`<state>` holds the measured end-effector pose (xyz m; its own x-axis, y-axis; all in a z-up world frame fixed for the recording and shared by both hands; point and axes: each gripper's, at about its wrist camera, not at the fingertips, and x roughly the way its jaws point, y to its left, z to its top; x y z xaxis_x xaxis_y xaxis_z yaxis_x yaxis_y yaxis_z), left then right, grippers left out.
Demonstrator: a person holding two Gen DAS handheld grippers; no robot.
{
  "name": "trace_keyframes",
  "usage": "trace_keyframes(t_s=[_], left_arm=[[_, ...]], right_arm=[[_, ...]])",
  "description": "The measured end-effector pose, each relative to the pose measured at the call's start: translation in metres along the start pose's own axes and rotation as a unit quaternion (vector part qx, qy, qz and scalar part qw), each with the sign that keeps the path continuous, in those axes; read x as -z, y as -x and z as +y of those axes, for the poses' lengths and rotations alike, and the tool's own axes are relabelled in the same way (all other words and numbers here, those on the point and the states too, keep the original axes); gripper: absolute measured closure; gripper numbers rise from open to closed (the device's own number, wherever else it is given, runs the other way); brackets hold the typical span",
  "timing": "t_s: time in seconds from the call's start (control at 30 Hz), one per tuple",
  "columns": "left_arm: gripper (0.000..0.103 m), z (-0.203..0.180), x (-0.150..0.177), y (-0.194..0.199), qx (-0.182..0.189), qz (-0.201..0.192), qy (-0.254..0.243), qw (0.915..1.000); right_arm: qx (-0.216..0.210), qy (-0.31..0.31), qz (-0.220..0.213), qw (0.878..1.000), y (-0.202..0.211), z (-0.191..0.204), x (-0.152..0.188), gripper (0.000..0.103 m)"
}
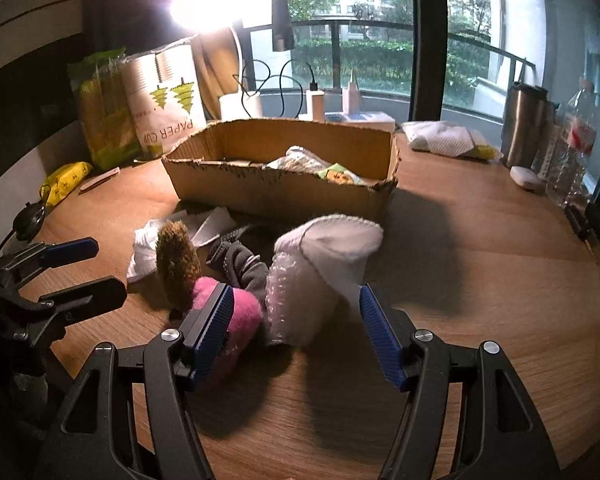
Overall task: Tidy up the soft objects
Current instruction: 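Move both grippers back over the pile of soft items, then grasp the brown fuzzy ball with the left gripper while the right grasps the white cloth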
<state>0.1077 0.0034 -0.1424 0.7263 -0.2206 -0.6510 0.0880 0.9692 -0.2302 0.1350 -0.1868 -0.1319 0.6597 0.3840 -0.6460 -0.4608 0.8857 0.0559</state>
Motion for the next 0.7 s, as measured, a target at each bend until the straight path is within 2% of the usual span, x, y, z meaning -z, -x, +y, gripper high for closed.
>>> trace_keyframes(t_s=[0.17,0.6,0.63,0.7], left_arm=[[0.004,-0.006,0.000,-0.010,0.012,0.015,-0.010,0.9998],[0.004,-0.016,-0.016,-0.025,-0.012,0.006,-0.019,0.9997],[0.005,-0.017,-0.018,-0.026,-0.016,0.004,-0.022,0.9996],[0.016,-0.019,-0.022,-0.030,-0.021,0.002,-0.028,0.9994]], right_arm=[[-0.010,0.000,0.004,1.000,-0.009,0.000,0.002,0.035],[-0.027,-0.020,-0.032,0.999,0.011,-0.019,0.006,0.036],[-0.026,-0.021,-0.034,0.999,0.011,-0.020,0.004,0.036],[-0.026,-0.020,-0.040,0.999,0.009,-0.022,-0.001,0.036]])
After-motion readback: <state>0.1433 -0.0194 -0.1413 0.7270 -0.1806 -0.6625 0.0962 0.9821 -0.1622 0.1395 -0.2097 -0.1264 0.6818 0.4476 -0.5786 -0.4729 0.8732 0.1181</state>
